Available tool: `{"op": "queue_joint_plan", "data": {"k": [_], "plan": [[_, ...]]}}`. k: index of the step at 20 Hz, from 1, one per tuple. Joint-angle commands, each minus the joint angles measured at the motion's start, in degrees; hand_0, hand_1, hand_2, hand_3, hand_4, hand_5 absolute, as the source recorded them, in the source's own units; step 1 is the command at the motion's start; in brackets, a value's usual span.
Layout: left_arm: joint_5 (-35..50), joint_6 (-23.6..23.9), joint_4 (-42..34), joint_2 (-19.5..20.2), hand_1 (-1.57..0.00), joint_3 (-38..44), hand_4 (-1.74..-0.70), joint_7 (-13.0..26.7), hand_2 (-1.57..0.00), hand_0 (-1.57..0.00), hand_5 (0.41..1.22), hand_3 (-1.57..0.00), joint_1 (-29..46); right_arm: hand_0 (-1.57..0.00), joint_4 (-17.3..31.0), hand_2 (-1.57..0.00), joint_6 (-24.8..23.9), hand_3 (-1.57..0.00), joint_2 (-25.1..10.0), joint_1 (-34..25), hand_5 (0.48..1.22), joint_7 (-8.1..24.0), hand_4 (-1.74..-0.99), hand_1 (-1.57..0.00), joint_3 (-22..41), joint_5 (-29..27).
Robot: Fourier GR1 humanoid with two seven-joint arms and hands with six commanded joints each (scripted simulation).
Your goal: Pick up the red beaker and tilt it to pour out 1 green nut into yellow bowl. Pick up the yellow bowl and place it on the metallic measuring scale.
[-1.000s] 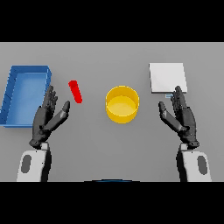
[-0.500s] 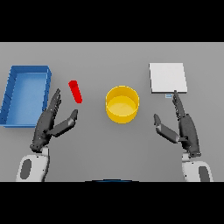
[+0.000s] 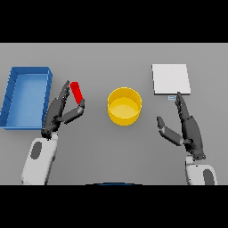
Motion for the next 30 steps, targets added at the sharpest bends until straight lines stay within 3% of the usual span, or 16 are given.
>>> {"op": "queue_joint_plan", "data": {"k": [1, 2, 4, 12, 17, 19, 20, 21, 23, 25, 26, 28, 30], "plan": [[0.1, 0.3, 1.9, 0.2, 0.00, 0.8, -1.36, 0.1, 0.00, 0.00, 0.726, 0.00, -1.7, 0.00, 0.1, 0.00, -0.2, 0.00, -0.3, 0.1, 0.686, -0.4, -1.331, 0.00, -0.6, -0.2], [0.5, 0.3, 4.4, 0.2, 0.00, 1.7, -1.35, -0.1, 0.00, 0.00, 0.720, 0.00, -3.2, 0.00, 0.9, 0.00, -0.3, 0.00, -0.3, -0.8, 0.687, 0.7, -1.337, 0.00, -0.9, -0.5], [0.8, 0.1, 7.9, -0.5, 0.00, 2.2, -1.34, -2.0, 0.00, 0.00, 0.717, 0.00, -4.9, 0.00, -0.1, 0.00, -0.1, 0.00, -0.2, 0.1, 0.689, 0.0, -1.341, 0.00, -0.5, -0.4], [0.4, 0.6, 17.3, -0.2, 0.00, 4.2, -1.31, -3.7, 0.00, 0.00, 0.703, 0.00, -13.4, 0.00, 0.2, 0.00, 0.1, 0.00, 0.1, 0.2, 0.684, 0.1, -1.329, 0.00, -0.5, -0.8], [0.9, -0.2, 21.0, -0.2, 0.00, 5.1, -1.34, -6.6, 0.00, 0.00, 0.725, 0.00, -16.1, 0.00, 0.3, 0.00, -0.6, 0.00, 0.0, -1.0, 0.681, 1.6, -1.305, 0.00, -1.0, -0.6], [1.1, 0.9, 22.6, -0.9, 0.00, 5.9, -1.39, -7.4, -0.03, 0.00, 0.752, 0.00, -17.3, 0.00, 0.2, 0.00, -0.1, 0.00, -0.9, -0.7, 0.683, 0.8, -1.295, 0.00, -1.6, -1.0], [1.3, 1.7, 23.5, -1.6, -0.08, 6.2, -1.42, -7.6, -0.12, -0.08, 0.770, -0.08, -17.8, 0.00, 0.1, 0.00, -0.5, 0.00, -0.4, -0.9, 0.684, 0.7, -1.291, 0.00, -1.0, -0.4], [1.8, 2.0, 24.6, -2.1, -0.28, 6.9, -1.44, -7.8, -0.31, -0.25, 0.795, -0.22, -18.3, 0.00, 0.3, 0.00, -0.3, 0.00, -0.4, -0.8, 0.684, 0.5, -1.289, 0.00, -1.0, -0.5], [1.2, 4.3, 26.1, -2.6, -0.70, 7.5, -1.44, -7.7, -0.71, -0.68, 0.949, -0.71, -19.3, 0.00, 0.2, 0.00, -0.2, 0.00, -0.3, -0.8, 0.683, 0.9, -1.285, 0.00, -0.8, -0.4], [-0.8, 6.0, 27.2, -2.7, -1.01, 7.1, -1.44, -9.3, -1.02, -1.00, 1.047, -1.02, -20.1, 0.00, 0.4, 0.00, -0.3, 0.00, -0.4, -0.8, 0.684, 0.8, -1.287, 0.00, -1.1, -0.5], [-1.1, 6.2, 27.3, -2.9, -1.13, 7.1, -1.44, -11.2, -1.13, -1.12, 1.082, -1.13, -19.7, 0.00, 0.2, 0.00, -0.1, 0.00, -0.8, -0.6, 0.684, 0.5, -1.290, 0.00, -1.2, -0.6], [-1.1, 6.0, 27.1, -3.6, -1.29, 7.6, -1.45, -11.1, -1.29, -1.28, 1.132, -1.29, -19.7, 0.00, 1.1, 0.00, -0.3, 0.00, -0.4, -1.7, 0.682, 1.0, -1.293, 0.00, -1.4, -0.8], [-0.8, 7.0, 27.8, -3.4, -1.39, 8.3, -1.55, -13.0, -1.39, -1.38, 1.129, -1.39, -20.0, 0.00, 0.5, 0.00, -0.3, 0.00, 0.2, -0.9, 0.682, 0.0, -1.303, 0.00, -0.6, -0.4]]}}
